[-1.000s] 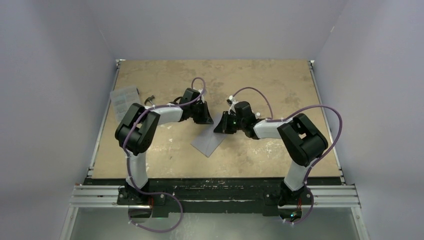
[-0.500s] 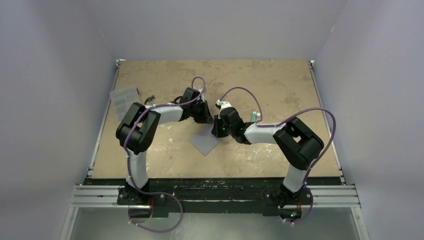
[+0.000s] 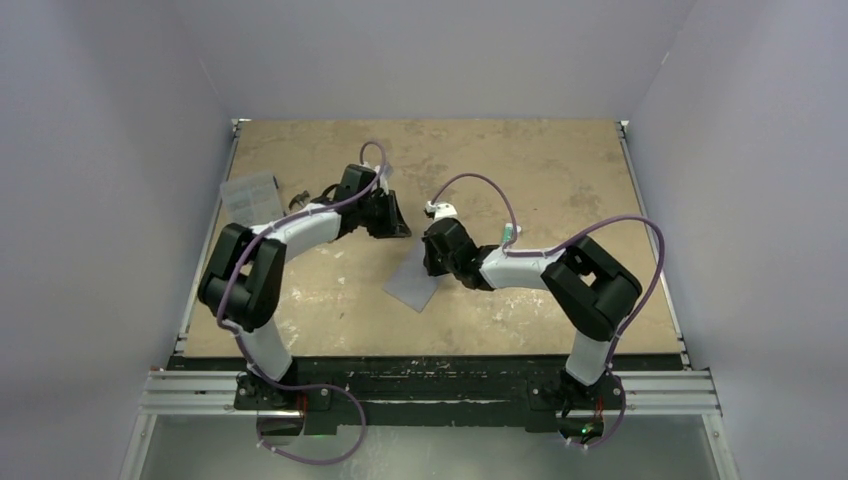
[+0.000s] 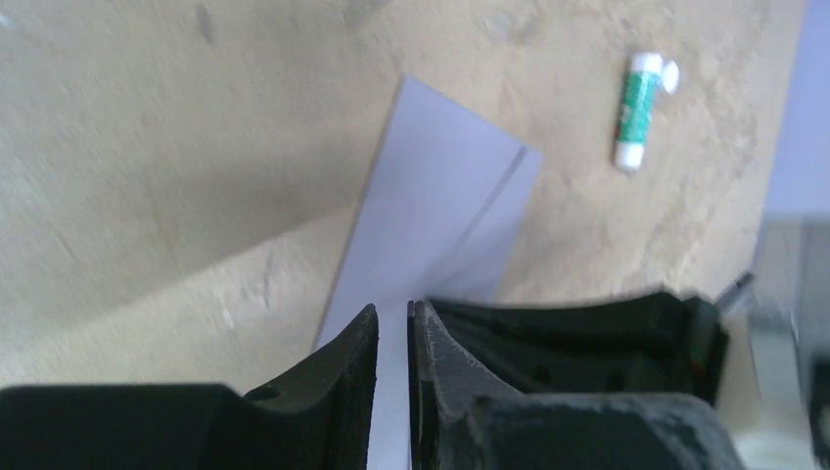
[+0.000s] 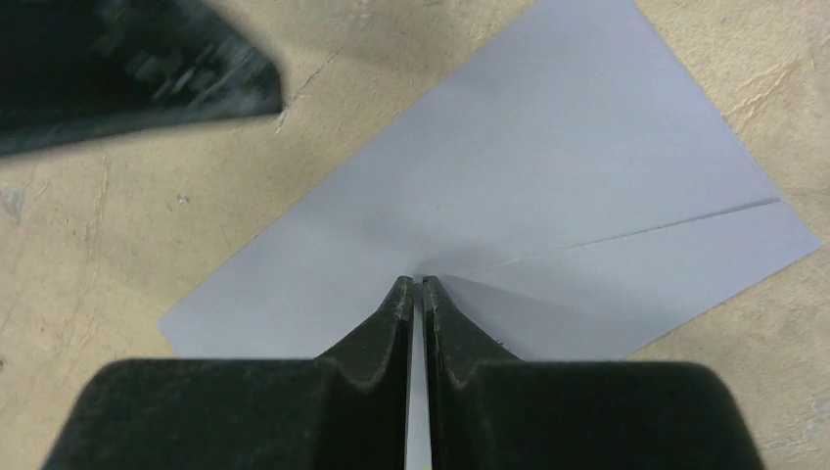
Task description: Place the letter into the envelope and seal it
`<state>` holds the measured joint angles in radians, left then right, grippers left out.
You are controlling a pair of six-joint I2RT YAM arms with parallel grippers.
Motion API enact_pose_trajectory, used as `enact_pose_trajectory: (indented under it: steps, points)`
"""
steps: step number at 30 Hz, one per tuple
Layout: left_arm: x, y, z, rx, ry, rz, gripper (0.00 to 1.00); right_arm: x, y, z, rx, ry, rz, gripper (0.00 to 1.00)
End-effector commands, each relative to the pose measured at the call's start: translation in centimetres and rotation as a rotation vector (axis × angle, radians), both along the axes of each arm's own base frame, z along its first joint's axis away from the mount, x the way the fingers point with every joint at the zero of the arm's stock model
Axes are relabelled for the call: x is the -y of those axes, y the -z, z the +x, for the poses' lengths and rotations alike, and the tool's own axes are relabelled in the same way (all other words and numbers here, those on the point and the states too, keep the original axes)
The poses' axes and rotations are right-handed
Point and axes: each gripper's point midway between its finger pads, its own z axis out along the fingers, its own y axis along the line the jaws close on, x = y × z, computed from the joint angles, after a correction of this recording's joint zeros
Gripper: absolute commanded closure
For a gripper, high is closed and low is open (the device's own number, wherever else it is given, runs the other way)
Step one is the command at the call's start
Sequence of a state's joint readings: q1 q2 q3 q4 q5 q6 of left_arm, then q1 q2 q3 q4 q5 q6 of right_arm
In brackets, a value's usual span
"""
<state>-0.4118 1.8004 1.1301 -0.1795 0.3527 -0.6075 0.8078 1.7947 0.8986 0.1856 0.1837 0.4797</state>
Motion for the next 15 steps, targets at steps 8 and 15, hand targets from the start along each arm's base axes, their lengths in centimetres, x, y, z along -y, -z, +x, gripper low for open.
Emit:
enact_pose_trajectory:
  steps: [8,15]
  points:
    - [3.5,0.3,-11.3,-0.054,0.094,-0.186,0.84,5.2,5.7,-4.0,-0.291,0.196,-0.226,0.96]
    - [3.7,2.9,-12.5,-0.085,0.014,-0.210,0.83,4.3,5.1,-4.4,-0.337,0.201,-0.188,0.98]
